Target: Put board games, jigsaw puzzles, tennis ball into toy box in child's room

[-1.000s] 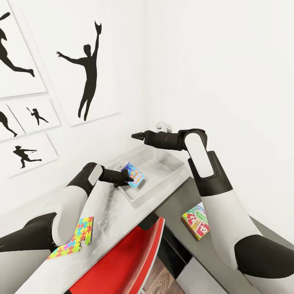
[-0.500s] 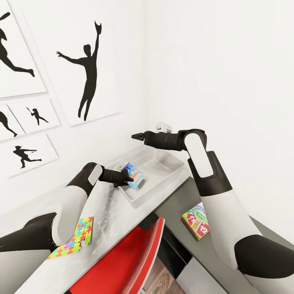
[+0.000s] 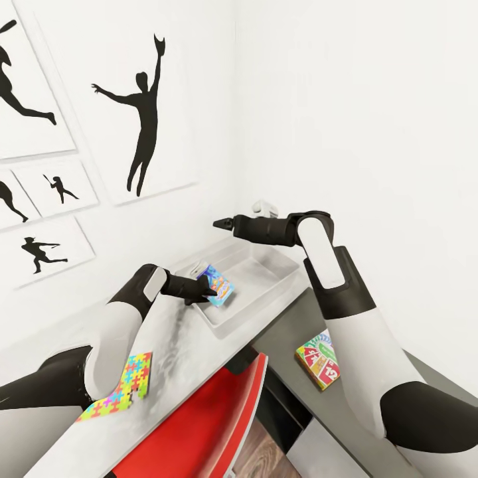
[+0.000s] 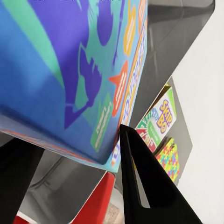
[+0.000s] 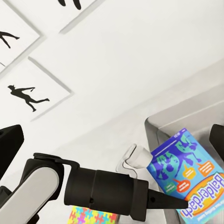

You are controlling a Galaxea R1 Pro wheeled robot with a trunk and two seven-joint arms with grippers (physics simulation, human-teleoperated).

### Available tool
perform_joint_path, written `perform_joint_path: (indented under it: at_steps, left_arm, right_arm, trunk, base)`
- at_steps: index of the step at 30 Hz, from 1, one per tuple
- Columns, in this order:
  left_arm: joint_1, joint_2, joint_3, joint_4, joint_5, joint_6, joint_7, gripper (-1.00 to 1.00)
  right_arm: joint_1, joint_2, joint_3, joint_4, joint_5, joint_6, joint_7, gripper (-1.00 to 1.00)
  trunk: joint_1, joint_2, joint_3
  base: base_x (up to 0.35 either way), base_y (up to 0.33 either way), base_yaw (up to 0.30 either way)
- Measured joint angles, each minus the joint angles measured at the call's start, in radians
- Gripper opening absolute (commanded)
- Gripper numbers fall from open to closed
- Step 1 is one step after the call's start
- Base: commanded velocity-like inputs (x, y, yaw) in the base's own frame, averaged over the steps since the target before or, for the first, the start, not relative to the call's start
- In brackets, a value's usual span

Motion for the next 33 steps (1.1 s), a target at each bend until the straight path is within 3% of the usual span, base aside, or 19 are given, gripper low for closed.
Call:
perform_joint_path:
  at_steps: [20, 33]
  left_arm:
    - [0.000, 0.007, -0.003, 0.001, -0.002, 0.002, -0.004, -1.00]
    - [0.000, 0.006, -0.003, 0.002, -0.002, 0.002, -0.004, -1.00]
  right_arm:
    - [0.000, 0.002, 0.000, 0.004, 0.000, -0.001, 0.000, 1.00]
    - [0.000, 0.003, -0.001, 0.006, 0.000, -0.005, -0.001, 1.00]
  trunk:
    - [0.000, 0.000, 0.000]
    - [0.000, 0.000, 0.015]
  base:
    - [0.000, 0.000, 0.000]
    - [0.000, 0.000, 0.000]
